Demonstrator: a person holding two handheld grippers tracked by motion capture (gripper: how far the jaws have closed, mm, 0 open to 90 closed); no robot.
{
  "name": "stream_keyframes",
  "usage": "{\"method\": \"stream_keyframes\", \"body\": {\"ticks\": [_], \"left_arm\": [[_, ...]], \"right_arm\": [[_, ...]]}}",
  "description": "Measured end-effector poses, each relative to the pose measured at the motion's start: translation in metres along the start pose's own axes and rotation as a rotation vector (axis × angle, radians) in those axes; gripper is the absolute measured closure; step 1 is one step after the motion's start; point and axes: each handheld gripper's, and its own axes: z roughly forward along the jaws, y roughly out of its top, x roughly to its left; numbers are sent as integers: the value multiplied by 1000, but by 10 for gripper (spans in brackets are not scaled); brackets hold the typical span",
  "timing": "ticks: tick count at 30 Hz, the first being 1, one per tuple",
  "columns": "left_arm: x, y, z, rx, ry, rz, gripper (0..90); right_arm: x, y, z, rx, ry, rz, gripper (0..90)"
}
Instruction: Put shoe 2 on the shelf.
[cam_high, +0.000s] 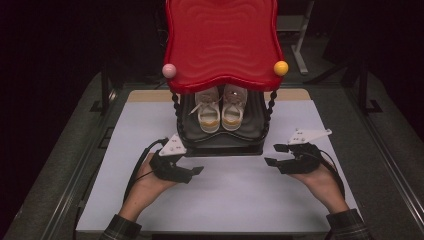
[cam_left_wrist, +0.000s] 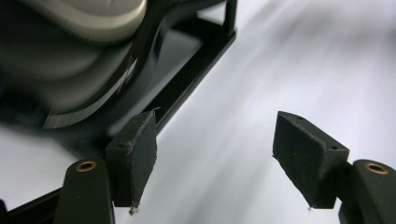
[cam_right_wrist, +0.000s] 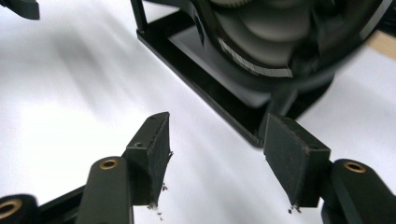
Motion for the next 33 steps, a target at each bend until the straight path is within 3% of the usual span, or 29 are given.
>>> {"method": "stream_keyframes", "body": {"ticks": [6, 12, 17, 23, 28, 32, 33], "left_arm": [[4, -32, -11, 23, 25, -37, 238], [1, -63, -20, 72, 45, -66, 175], [-3, -86, -30, 96, 56, -94, 150], [3, -107, -37, 105, 86, -118, 137], [8, -121, -35, 126, 105, -124, 134], [10, -129, -28, 148, 109, -119, 134], [10, -130, -28, 137, 107, -124, 132]], "right_arm": [[-4, -25, -10, -17, -32, 68, 274], [-2, -47, -16, 13, -109, 74, 134], [-1, -70, -17, 54, -135, 87, 92], [-4, -95, -22, 85, -197, 109, 83], [-11, -113, -22, 108, -227, 144, 72], [-12, -121, -15, 155, -250, 137, 59], [-13, -124, -14, 143, -248, 146, 47]]}}
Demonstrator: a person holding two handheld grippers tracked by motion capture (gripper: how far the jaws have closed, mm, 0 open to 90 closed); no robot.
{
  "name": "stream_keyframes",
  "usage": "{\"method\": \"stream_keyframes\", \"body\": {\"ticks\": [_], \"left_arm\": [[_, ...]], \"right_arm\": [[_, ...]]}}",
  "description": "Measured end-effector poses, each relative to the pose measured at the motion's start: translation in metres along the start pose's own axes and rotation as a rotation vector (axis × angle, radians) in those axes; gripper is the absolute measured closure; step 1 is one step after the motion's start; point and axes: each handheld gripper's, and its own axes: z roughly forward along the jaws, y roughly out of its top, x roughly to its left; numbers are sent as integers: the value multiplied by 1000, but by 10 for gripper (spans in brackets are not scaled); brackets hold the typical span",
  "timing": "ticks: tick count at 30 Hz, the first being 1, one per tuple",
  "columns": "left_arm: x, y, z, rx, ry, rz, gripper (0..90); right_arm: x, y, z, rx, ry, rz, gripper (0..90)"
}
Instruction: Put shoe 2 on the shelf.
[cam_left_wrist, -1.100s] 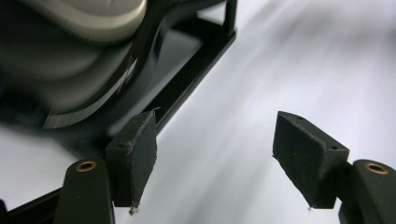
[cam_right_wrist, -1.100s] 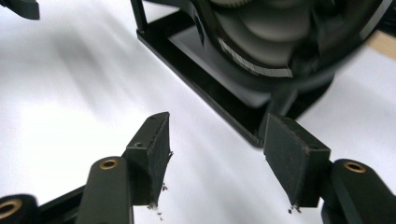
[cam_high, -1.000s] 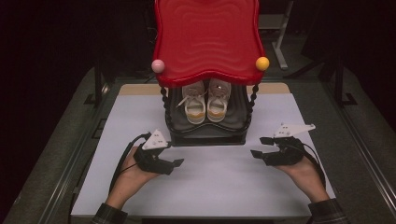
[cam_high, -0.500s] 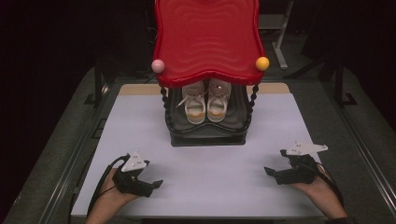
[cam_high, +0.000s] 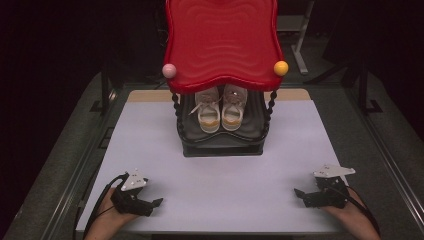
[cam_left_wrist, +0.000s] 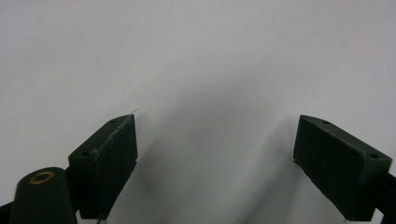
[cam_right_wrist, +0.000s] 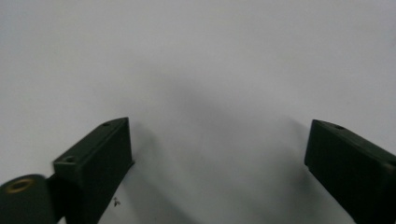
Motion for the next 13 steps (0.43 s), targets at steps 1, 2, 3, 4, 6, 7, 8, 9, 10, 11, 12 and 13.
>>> {"method": "stream_keyframes", "body": {"ticks": [1, 2, 3, 4, 6, 7, 8, 9, 10, 11, 12, 13], "left_arm": [[0, -1, 0, -10, -6, -3, 132], [1, -4, 1, -26, -12, -10, 133], [3, -6, 1, -42, -19, -14, 132], [3, -8, 1, -57, -24, -15, 132], [2, -9, 1, -63, -21, -14, 132], [2, -9, 1, -63, -21, -13, 132], [2, -9, 1, -65, -21, -16, 132], [2, -9, 1, -66, -21, -16, 132], [2, -9, 1, -66, -21, -17, 132], [2, -9, 1, -64, -22, -16, 132], [2, -9, 1, -64, -22, -16, 132], [2, -9, 1, -64, -22, -16, 132]], "right_arm": [[-2, -1, 0, 3, 11, 15, 42], [-4, -2, 1, -6, 22, 25, 42], [-3, -3, 1, -8, 22, 23, 42], [-3, -3, 1, -8, 20, 20, 42], [-3, -3, 1, -8, 19, 20, 42], [-3, -3, 1, -8, 19, 20, 42], [-3, -3, 1, -9, 19, 20, 42], [-3, -3, 1, -9, 19, 20, 42], [-3, -3, 1, -10, 19, 19, 42], [-3, -3, 1, -9, 19, 20, 42], [-3, -3, 1, -10, 18, 19, 42], [-3, -3, 1, -10, 18, 19, 42]]}}
